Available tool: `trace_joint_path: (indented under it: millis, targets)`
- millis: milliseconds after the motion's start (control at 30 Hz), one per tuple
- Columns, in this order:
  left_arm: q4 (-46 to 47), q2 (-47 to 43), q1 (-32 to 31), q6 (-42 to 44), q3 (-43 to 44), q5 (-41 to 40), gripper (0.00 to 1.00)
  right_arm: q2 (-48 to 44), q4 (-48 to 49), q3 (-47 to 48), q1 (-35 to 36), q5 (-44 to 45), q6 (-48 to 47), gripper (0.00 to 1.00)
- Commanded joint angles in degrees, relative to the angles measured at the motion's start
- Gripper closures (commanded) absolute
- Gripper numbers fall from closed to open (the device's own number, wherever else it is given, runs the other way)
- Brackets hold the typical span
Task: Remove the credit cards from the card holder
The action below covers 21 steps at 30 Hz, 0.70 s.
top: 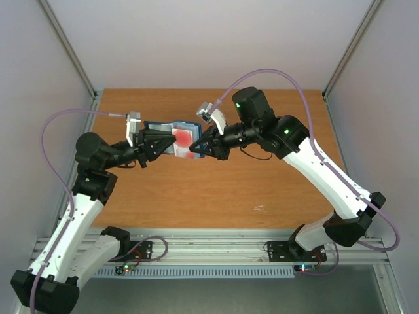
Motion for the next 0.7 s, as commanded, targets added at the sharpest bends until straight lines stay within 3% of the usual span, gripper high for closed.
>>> trace_joint_path:
  millis: [0, 133, 333, 667]
  targets:
    - [-1.9, 0.87, -2.85, 2.75, 0.84, 7.29, 0.88, 2.34, 10.07, 2.39, 1.88, -4.58, -3.51, 0.99]
    - [-1.4, 1.06, -2.83, 3.43, 1.03, 7.81, 0.99, 2.99, 9.91, 2.45, 1.74, -1.51, -3.75, 0.99]
    - [-0.24, -0.75, -2.28, 2.89, 0.28, 4.65, 1.0, 2.42, 14.12, -1.16, -3.17, -3.58, 0.12, 0.99]
    - [0.86, -1.83, -1.08, 2.43, -0.22, -0.62, 1.0, 1.76, 9.25, -1.48, -4.69, -5.71, -3.21, 0.8]
